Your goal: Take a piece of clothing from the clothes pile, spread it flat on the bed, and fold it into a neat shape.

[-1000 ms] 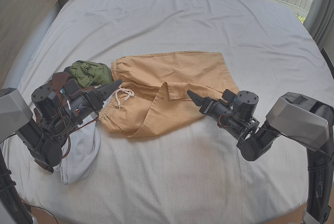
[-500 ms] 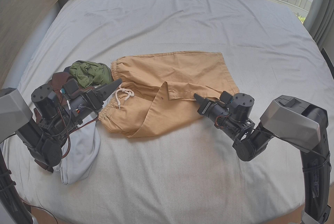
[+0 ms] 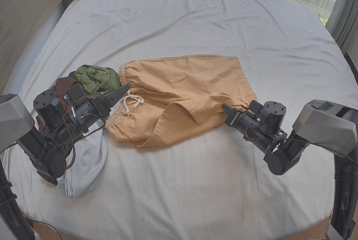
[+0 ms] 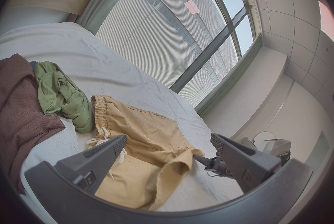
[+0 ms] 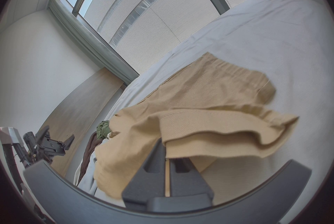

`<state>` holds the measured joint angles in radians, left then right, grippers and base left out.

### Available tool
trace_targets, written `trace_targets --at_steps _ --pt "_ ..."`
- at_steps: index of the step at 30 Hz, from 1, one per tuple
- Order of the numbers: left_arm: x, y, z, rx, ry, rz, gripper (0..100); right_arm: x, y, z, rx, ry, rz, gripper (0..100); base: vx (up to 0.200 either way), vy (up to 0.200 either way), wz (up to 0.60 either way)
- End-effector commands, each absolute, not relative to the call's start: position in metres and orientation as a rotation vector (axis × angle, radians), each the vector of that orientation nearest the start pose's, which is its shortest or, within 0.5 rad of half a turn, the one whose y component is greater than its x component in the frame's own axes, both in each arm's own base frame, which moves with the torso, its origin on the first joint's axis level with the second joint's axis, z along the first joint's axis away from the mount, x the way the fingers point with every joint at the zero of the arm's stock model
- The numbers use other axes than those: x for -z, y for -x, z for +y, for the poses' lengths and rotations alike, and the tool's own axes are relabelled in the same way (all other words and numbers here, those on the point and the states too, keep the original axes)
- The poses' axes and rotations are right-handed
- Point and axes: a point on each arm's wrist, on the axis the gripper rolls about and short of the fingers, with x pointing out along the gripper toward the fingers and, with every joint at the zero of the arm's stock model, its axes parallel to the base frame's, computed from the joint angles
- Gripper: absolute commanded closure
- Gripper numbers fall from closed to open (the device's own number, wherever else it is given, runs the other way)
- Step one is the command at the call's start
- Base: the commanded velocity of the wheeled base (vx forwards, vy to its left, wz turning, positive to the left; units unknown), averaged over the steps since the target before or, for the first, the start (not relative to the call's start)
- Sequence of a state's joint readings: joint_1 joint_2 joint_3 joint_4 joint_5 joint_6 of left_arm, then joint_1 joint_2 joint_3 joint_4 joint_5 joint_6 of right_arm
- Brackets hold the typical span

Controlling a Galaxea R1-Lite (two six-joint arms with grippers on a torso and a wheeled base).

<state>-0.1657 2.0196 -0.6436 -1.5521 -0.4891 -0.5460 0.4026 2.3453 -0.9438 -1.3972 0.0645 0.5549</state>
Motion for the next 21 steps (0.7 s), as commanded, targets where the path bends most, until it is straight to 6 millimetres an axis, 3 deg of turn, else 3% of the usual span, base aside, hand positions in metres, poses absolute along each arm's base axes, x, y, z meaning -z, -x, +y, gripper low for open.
trace_targets --at_steps 1,10,21 --pt "-0.131 -0.330 -0.066 0.686 0.496 0.004 0 -0.093 -0.359 0.119 -0.442 -0.546 0.111 100 0.000 0.000 0.00" --pt "-0.131 -0.330 -0.066 0.686 0.496 0.006 0 -0.090 -0.347 0.079 -0.396 -0.547 0.214 100 0.000 0.000 0.00" --pt "-0.130 -0.330 -0.067 0.686 0.497 0.011 0 -0.062 -0.322 0.072 -0.417 -0.552 0.373 100 0.000 0.000 0.00"
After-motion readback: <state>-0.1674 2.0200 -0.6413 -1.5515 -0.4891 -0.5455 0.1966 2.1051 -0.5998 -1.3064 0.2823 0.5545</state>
